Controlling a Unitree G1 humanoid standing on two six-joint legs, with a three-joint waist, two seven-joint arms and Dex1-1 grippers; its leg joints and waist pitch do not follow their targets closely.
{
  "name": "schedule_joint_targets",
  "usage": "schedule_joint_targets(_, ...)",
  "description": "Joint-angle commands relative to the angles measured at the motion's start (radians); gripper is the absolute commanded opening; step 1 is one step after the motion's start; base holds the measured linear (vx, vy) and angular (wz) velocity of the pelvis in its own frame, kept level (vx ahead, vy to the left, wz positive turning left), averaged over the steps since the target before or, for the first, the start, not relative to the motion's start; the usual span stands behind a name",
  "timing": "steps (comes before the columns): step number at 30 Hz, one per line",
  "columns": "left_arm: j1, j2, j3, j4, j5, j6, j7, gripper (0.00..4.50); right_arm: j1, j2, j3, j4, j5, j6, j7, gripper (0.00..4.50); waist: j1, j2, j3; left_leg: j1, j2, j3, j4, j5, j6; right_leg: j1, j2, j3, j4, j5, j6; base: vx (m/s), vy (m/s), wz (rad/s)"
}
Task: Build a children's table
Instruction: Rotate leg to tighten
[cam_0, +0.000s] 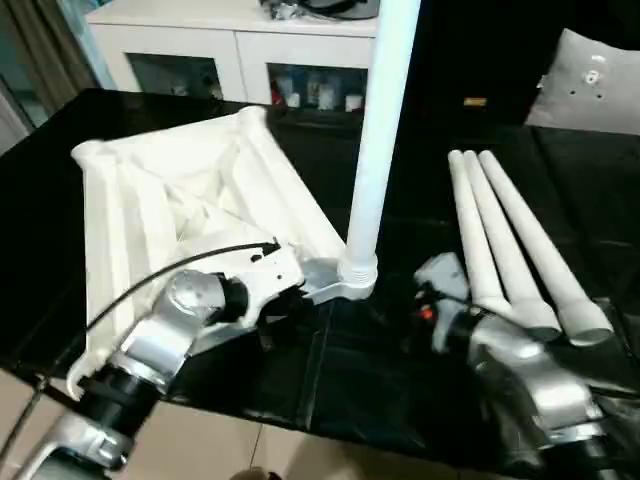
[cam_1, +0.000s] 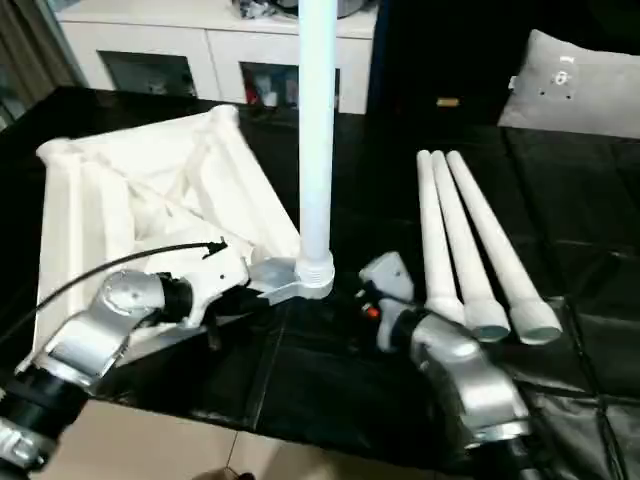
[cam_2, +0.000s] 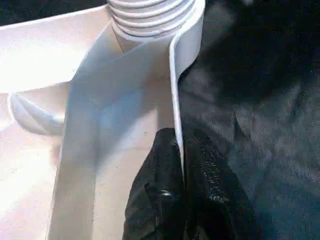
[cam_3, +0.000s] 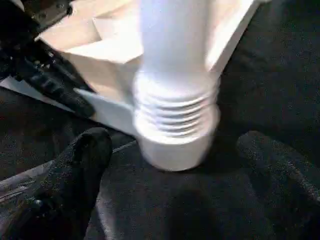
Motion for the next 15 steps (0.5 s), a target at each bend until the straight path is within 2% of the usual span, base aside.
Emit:
schedule_joint_targets(1,-0.015,0.024,-0.051,0.011,0.03,-0.048,-0.056,0.0,-0.024,-0.022,-0.002,-0.02,0.017,-0.006,0.053,4.47,0.005,0.0,-0.064,0.013,0.067,-0.024,-0.059,-0.107,0.075,0.045,-0.091,0.048,-0.065,0.113,-0.255,0.0,0.0,0.0)
schedule_joint_targets(4,-0.022,0.046,-0.08,0.025,0.042,-0.101,-0.117,0.0,-0.054,-0.068,0.026,-0.009,0.003,-0.018,0.121,4.47,0.006,-0.003,-0.065,0.013,0.068,-0.022,-0.057,-0.096,0.08,0.045,-0.09,0.048,-0.063,0.123,-0.264,0.0,0.0,0.0)
schedule_joint_targets(8,-0.033,0.052,-0.097,0.043,0.048,-0.134,-0.151,0.0,-0.071,-0.091,0.055,-0.007,-0.008,-0.023,0.173,4.47,0.019,-0.003,-0.067,0.013,0.069,-0.02,-0.053,-0.079,0.091,0.043,-0.091,0.047,-0.059,0.139,-0.269,0.0,0.0,0.0)
schedule_joint_targets(9,-0.037,0.053,-0.101,0.048,0.048,-0.147,-0.163,0.0,-0.075,-0.095,0.064,-0.006,-0.008,-0.022,0.191,4.47,0.022,-0.009,-0.068,0.014,0.07,-0.019,-0.052,-0.08,0.092,0.043,-0.091,0.047,-0.058,0.139,-0.269,0.0,0.0,0.0)
schedule_joint_targets(12,-0.047,0.058,-0.116,0.054,0.045,-0.179,-0.195,0.0,-0.094,-0.098,0.093,0.013,-0.013,-0.027,0.24,4.47,0.028,-0.006,-0.068,0.014,0.07,-0.02,-0.052,-0.078,0.093,0.041,-0.091,0.046,-0.056,0.128,-0.269,0.0,0.0,0.0)
schedule_joint_targets(15,-0.049,0.059,-0.121,0.045,0.044,-0.185,-0.208,0.0,-0.106,-0.09,0.106,0.031,-0.025,-0.035,0.243,4.47,0.03,-0.008,-0.068,0.014,0.071,-0.019,-0.052,-0.087,0.082,0.04,-0.093,0.047,-0.056,0.103,-0.269,0.0,0.0,0.0)
